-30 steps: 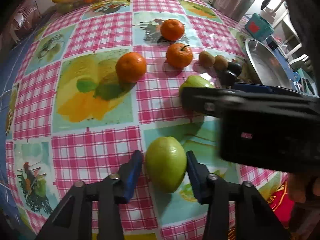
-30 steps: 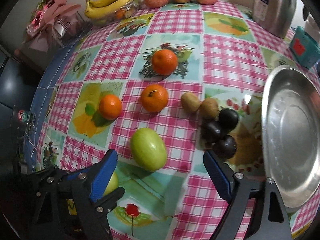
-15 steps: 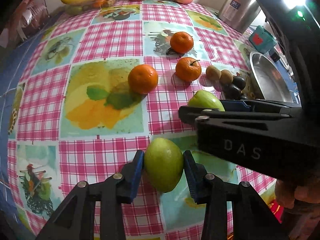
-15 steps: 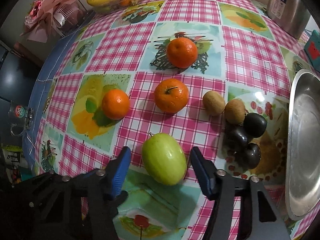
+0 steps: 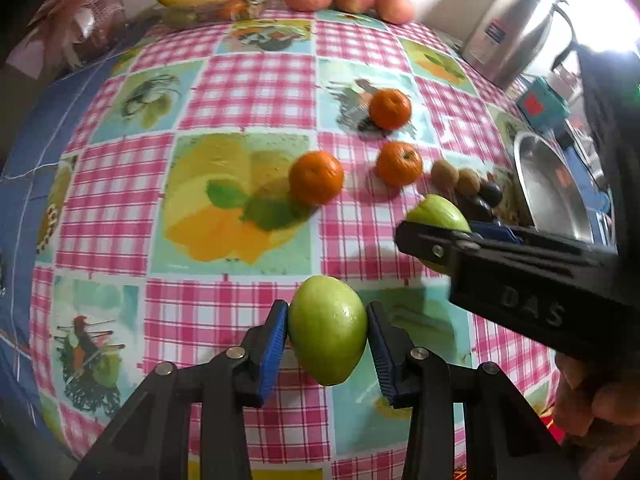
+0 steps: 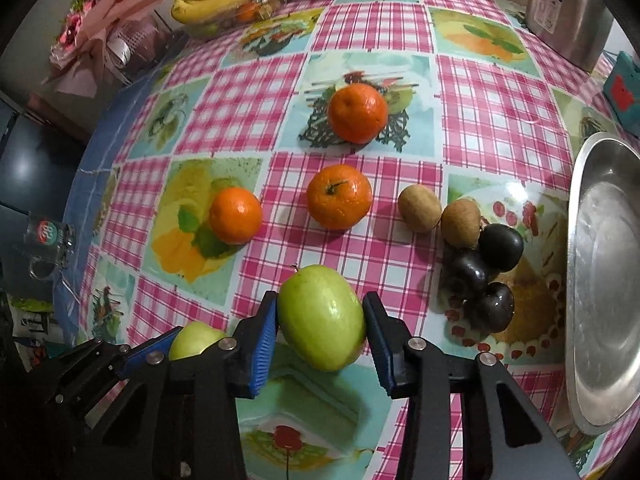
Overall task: Organize fruits
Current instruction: 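Carry both green fruits into the steel bowl and open both tools to release them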
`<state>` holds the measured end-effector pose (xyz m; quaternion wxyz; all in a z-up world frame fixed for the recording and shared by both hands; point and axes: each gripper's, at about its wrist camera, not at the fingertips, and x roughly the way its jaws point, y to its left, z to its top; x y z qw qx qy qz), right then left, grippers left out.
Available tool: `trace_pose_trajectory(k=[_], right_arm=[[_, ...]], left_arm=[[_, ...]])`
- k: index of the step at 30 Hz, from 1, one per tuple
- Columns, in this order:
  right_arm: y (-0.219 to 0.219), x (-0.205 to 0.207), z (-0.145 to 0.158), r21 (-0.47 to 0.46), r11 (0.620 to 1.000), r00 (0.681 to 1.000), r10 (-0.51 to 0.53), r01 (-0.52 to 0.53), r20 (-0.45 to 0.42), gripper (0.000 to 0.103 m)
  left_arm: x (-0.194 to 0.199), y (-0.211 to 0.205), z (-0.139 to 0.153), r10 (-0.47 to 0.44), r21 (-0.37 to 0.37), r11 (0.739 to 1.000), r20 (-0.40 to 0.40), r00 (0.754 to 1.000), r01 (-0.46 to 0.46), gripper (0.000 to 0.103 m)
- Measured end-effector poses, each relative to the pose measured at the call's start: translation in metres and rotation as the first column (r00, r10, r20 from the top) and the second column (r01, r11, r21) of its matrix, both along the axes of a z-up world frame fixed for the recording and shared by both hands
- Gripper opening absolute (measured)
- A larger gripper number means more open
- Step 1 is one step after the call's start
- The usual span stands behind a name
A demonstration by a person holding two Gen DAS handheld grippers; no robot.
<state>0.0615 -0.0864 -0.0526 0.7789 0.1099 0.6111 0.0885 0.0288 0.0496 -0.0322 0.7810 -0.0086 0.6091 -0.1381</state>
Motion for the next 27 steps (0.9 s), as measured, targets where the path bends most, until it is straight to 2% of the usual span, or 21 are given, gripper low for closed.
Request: trace_pose_trajectory(k=[7, 14, 20, 27], right_arm=[[-0.012, -0.001, 0.011, 0.021, 0.999, 0.999, -0.045, 0.045, 0.026, 0.044], [-0.030, -0.002, 0.028, 0.032, 0.994, 0.992, -0.107, 0.105, 0.070, 0.044], [-0.054, -0.003, 0.039, 0.019, 0.983, 0.977, -0.184, 0.183, 0.104, 0.044], [-0.101, -0.007, 0.048, -0.001, 0.944, 0.937, -0.327, 0.330, 0.119, 0.044]], left_arm=[[0.027, 0.016, 0.026, 0.177, 0.006, 0.984, 0.030, 0.984, -0.178, 0.042], [0.047, 0.001, 0.046, 0.275, 0.003, 0.961, 0.062, 0.959, -0.276, 0.042], [0.062, -0.026, 0.051, 0.317, -0.016, 0.948, 0.073, 0.945, -0.317, 0.042], [0.064, -0.070, 0.044, 0.274, -0.002, 0.962, 0.055, 0.960, -0.274, 0.042]])
